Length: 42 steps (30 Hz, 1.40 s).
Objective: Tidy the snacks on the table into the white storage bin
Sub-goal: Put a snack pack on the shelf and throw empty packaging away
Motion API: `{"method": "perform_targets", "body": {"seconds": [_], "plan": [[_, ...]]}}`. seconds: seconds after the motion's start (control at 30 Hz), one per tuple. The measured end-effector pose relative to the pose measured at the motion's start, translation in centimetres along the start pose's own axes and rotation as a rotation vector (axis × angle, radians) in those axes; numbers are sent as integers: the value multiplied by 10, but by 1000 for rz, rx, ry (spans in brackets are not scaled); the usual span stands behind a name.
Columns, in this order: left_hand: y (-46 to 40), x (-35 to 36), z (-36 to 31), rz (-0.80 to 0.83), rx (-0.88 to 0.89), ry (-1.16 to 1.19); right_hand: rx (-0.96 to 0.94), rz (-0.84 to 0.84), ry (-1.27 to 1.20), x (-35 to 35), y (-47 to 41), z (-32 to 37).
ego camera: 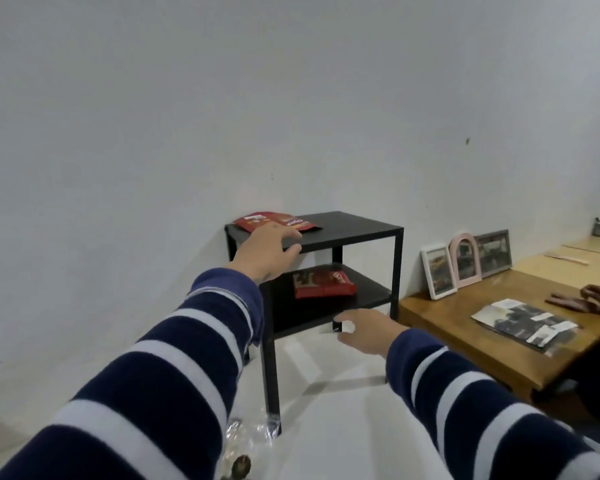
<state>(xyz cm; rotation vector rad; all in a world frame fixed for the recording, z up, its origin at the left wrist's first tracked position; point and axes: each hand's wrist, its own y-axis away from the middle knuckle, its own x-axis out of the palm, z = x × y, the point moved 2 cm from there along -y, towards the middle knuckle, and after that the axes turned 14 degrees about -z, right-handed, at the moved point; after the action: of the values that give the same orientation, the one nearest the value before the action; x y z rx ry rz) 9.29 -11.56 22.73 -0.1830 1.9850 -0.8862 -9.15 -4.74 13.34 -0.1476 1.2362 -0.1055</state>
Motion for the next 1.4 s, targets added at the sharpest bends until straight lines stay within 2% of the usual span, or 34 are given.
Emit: {"method": "perform_targets", "body": {"seconds": [0.17,0.37,0.6,0.67,0.77,0.93,1.0,1.13,1.2,1.3,1.4], "plan": [[-52,36,13,125,-62,-166,-116,-56,-6,28,-82,-19],[-92,66,24,248,-178,-222,-273,-75,82,51,-162,-28],[-75,64,18,260,-171,-349,-324,-20,204,67,-178,-42],[-65,57,7,226,-140,-383,-356,-21,223,66,-166,-46],[-45,48,-7,145,1,-527,-430,-99,229,60,-139,-50],[-5,29,-23,-127,275,-693,-566,-305,414,53,-101,-56],[10,16,-27,-185,320,-687,-576,-343,418,46,-85,-57],[38,-35,-46,-414,352,-675,-592,-430,363,26,-45,-49],[56,-67,-56,-515,219,-609,-560,-481,296,15,-24,-35],[93,-119,-62,-645,-211,-357,-497,-529,94,-6,14,-2],[145,-166,-52,-725,-516,-53,-492,-530,-65,-19,54,41]]}}
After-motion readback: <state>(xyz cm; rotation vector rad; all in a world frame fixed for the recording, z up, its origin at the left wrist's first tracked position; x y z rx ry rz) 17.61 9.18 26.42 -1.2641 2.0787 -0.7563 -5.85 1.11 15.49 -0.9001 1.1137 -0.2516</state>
